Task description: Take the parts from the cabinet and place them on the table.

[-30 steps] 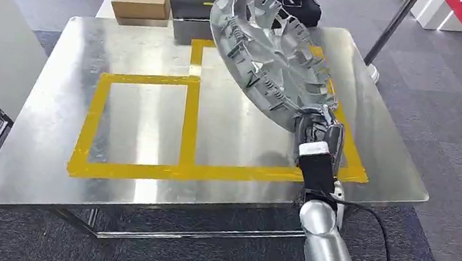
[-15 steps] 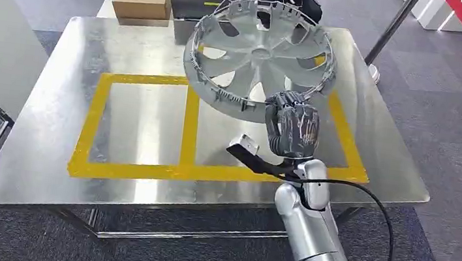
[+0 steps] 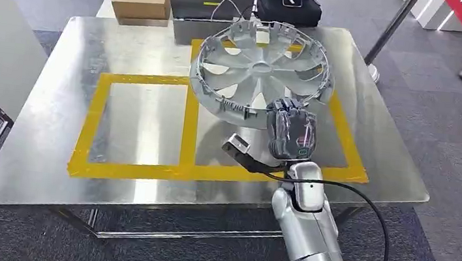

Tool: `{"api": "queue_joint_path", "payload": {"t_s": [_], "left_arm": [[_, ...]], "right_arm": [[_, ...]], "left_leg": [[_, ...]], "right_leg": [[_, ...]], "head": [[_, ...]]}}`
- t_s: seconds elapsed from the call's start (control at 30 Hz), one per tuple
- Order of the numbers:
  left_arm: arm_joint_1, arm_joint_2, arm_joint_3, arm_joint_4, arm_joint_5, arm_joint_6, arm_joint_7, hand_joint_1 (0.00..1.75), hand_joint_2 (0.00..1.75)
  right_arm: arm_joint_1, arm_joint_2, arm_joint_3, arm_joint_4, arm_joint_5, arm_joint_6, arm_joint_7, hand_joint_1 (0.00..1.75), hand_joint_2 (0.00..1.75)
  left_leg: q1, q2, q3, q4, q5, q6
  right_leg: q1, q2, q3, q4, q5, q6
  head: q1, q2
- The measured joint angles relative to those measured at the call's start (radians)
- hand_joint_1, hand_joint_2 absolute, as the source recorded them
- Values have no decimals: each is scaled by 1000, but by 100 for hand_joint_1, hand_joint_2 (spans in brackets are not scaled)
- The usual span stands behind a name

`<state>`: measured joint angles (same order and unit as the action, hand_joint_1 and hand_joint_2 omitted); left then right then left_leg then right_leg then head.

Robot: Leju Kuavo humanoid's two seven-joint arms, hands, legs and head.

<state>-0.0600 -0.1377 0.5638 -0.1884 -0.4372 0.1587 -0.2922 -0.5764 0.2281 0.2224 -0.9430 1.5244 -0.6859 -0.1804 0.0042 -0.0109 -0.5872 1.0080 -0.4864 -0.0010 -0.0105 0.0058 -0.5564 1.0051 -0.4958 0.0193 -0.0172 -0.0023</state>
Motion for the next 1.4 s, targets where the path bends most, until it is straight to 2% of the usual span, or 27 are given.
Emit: {"api": "queue_joint_path", "payload": {"t_s": [0.23,0.53,0.63,1.07,1.4], "left_arm": [[0,-13,8,0,0,3,7,0,0],[0,-21,20,0,-6,9,11,0,0],[0,-23,22,0,-12,9,14,0,0],[0,-27,33,0,-14,15,13,0,0],[0,-28,35,0,-33,17,19,0,0]], "right_arm": [[-26,-6,-1,39,11,0,44,175,175],[-78,-12,-1,155,19,0,93,175,175],[-89,-17,-2,184,-4,19,95,175,175],[-177,-21,-22,384,-26,2,127,175,175],[-222,-28,-19,510,-88,-5,149,175,175]], "left_leg": [[0,0,0,0,0,0],[0,0,0,0,0,0],[0,0,0,0,0,0],[0,0,0,0,0,0],[0,0,0,0,0,0]], "right_leg": [[0,0,0,0,0,0],[0,0,0,0,0,0],[0,0,0,0,0,0],[0,0,0,0,0,0],[0,0,0,0,0,0]], "head": [[0,0],[0,0],[0,0],[0,0],[0,0]]}}
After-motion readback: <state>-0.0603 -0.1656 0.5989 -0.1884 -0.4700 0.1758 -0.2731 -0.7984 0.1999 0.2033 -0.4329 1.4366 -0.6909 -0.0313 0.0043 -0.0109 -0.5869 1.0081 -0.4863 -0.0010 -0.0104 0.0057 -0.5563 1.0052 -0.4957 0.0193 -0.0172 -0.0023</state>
